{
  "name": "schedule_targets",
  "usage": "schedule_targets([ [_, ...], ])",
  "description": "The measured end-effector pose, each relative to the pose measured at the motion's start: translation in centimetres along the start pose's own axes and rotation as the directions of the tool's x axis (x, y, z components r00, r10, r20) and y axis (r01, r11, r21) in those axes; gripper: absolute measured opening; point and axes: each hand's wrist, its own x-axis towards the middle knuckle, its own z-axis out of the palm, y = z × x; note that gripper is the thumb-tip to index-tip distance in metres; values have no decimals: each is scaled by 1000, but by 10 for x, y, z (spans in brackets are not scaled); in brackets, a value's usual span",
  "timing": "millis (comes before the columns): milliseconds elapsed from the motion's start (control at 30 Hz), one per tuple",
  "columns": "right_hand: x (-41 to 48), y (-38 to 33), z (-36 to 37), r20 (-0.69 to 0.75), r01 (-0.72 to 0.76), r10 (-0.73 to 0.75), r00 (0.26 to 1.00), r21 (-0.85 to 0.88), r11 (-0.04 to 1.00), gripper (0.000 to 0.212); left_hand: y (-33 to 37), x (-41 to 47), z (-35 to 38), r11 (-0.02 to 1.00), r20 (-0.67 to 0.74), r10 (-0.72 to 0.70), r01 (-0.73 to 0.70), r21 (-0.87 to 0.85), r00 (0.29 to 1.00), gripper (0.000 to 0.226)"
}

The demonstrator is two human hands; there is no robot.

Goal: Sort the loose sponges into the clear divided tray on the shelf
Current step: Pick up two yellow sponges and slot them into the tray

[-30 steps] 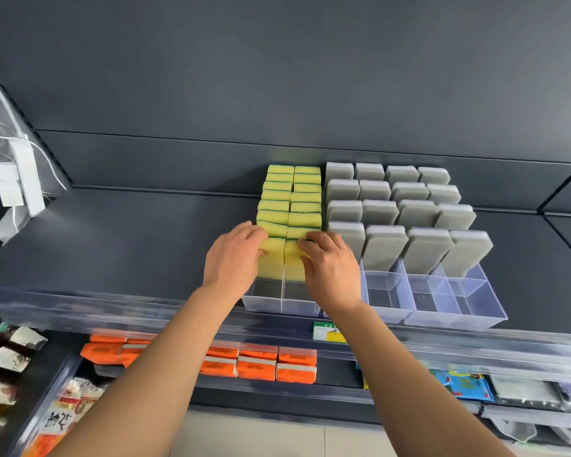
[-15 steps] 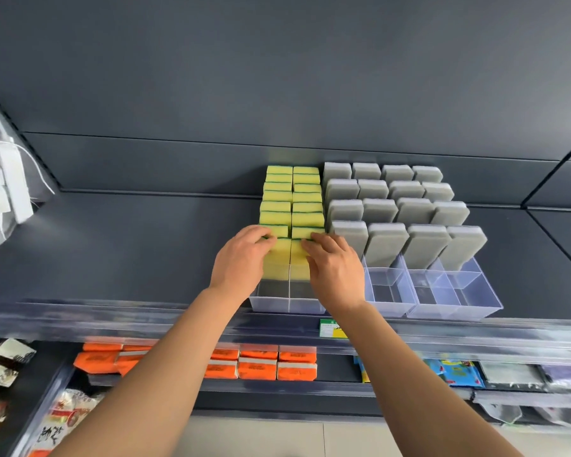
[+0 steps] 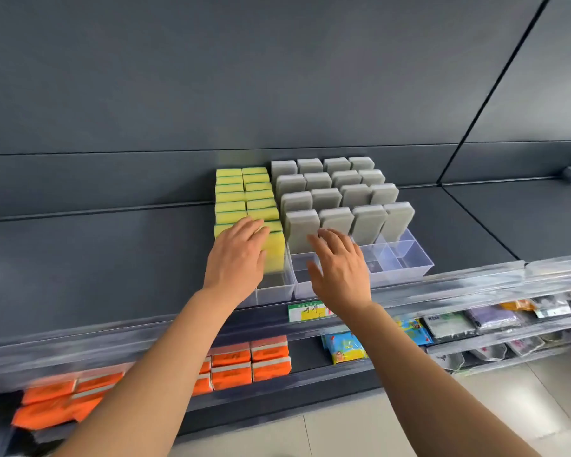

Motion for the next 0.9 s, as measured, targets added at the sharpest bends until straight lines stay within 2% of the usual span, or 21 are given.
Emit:
schedule_targets([
  [267, -49, 70, -35, 97, -238, 259, 961, -187, 953, 47, 85, 22, 22, 969, 15, 245, -245, 18, 969, 41],
  [500, -97, 144, -65, 80, -414, 446, 892, -254, 874, 50, 168, 43, 54, 913, 89, 408, -405, -48, 909, 27],
  [900, -166, 310, -112, 60, -543, 585, 809, -307, 782, 47, 354, 86, 122, 861, 130, 505, -488, -140, 853, 25],
])
